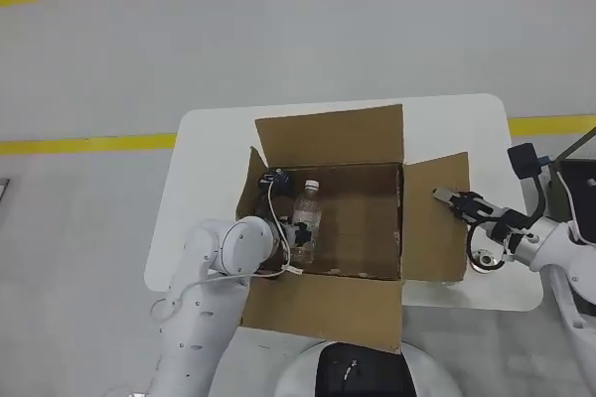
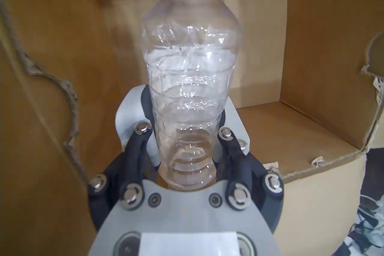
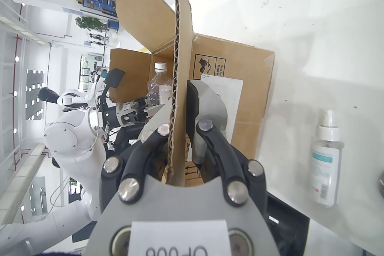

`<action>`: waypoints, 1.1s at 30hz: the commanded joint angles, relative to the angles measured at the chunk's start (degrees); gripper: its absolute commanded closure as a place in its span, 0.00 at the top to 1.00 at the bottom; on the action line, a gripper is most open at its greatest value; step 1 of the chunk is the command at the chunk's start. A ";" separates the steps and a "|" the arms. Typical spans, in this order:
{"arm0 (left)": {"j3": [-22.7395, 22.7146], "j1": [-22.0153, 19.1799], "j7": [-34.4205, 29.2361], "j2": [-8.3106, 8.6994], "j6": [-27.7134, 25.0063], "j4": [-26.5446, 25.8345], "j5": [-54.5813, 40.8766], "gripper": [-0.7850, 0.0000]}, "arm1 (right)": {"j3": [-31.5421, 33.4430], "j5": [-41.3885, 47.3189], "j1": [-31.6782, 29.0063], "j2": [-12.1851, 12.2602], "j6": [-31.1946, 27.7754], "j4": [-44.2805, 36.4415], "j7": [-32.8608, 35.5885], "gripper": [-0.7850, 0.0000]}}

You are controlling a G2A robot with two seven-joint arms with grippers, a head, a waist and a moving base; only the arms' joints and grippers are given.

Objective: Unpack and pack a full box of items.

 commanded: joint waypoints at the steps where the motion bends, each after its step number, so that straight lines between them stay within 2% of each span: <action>1: 0.89 -1.80 -0.84 -0.37 2.49 2.61 -2.05 0.00 | 0.09 0.23 -0.20 0.12 0.15 -0.29 -0.21 0.00; 11: 3.64 -6.97 1.26 -1.30 7.24 13.97 -3.79 0.00 | 1.00 1.65 -1.23 0.75 0.30 -3.24 -0.51 0.00; 17: 5.28 -8.77 2.17 -1.69 8.65 17.83 -3.50 0.00 | 0.64 1.67 -1.20 1.14 -0.10 -3.30 -0.53 0.00; 18: 5.47 -8.91 2.26 -1.74 8.75 18.03 -3.53 0.07 | 0.60 1.69 -1.18 1.21 -0.21 -3.29 -0.49 0.00; 19: 5.55 -9.00 2.28 -1.77 8.85 18.28 -3.69 0.29 | 0.58 1.65 -1.15 1.28 -0.26 -3.29 -0.43 0.00; 20: 5.62 -9.13 2.32 -1.78 9.01 18.47 -3.68 0.40 | 0.55 1.64 -1.11 1.35 -0.32 -3.29 -0.32 0.00; 22: 5.75 -9.28 2.37 -1.81 9.09 18.63 -3.74 0.96 | 0.54 1.72 -1.06 1.46 -0.31 -3.24 -0.32 0.00; 23: 5.81 -9.37 2.40 -1.82 9.12 18.73 -3.80 1.00 | 0.50 1.78 -1.00 1.55 -0.36 -3.21 -0.27 0.00; 33: 5.29 -9.25 3.20 -1.62 9.28 18.56 -3.95 1.00 | 0.07 1.35 -0.16 2.22 -1.16 -0.49 -0.21 0.00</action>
